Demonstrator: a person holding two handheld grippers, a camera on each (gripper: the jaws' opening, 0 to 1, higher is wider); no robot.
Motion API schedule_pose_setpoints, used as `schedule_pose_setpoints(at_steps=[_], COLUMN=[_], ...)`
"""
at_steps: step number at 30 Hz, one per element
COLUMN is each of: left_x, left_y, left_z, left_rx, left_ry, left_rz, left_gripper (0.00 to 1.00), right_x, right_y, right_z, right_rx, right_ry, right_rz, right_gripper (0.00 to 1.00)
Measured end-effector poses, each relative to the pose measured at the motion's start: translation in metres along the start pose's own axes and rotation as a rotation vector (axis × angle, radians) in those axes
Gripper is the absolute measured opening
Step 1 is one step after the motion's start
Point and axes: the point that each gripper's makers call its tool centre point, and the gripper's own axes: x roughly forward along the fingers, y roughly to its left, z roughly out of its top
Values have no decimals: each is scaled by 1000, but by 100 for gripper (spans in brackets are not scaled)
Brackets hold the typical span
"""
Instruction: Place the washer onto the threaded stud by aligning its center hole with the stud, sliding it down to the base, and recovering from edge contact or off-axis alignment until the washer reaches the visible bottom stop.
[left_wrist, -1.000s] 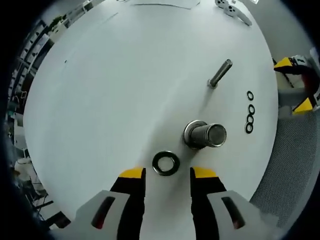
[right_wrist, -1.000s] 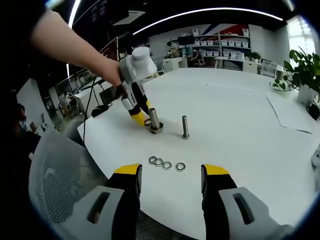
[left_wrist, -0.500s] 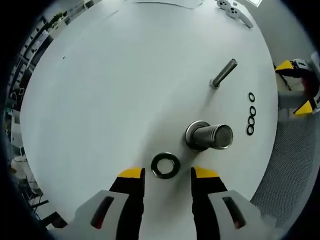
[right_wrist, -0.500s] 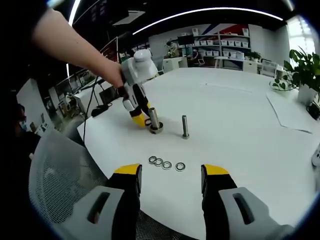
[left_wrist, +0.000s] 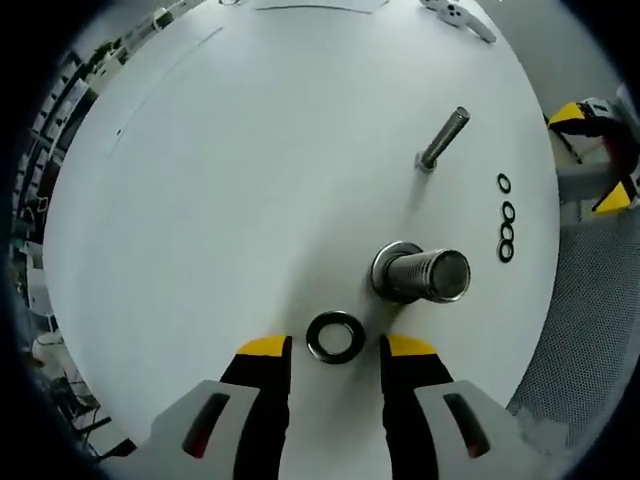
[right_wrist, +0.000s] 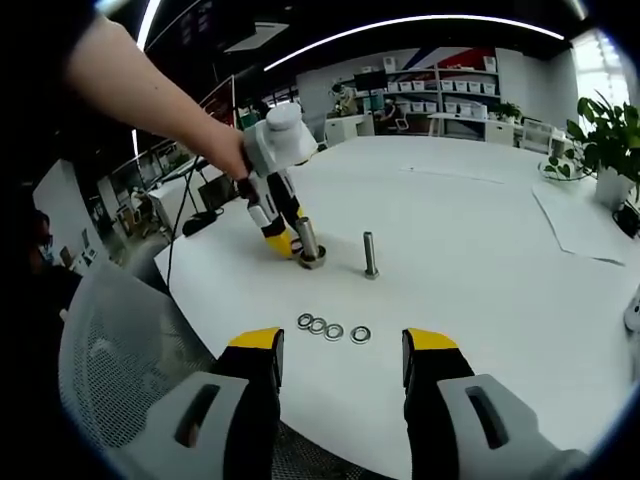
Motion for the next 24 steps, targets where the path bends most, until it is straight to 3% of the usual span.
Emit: schedule_pose_setpoints(at_steps=[13, 24], left_x=[0, 1], left_y=[1, 1], left_z=[0, 0], left_rx=[-1, -6], left_ry=[-7, 31], left_rz=[0, 0], left_gripper=[35, 35], right_x=[0, 0], right_y=[1, 1], right_z=[0, 0], right_rx=[1, 0], right_ry=[-1, 3], right_rz=[5, 7], right_gripper=[50, 50])
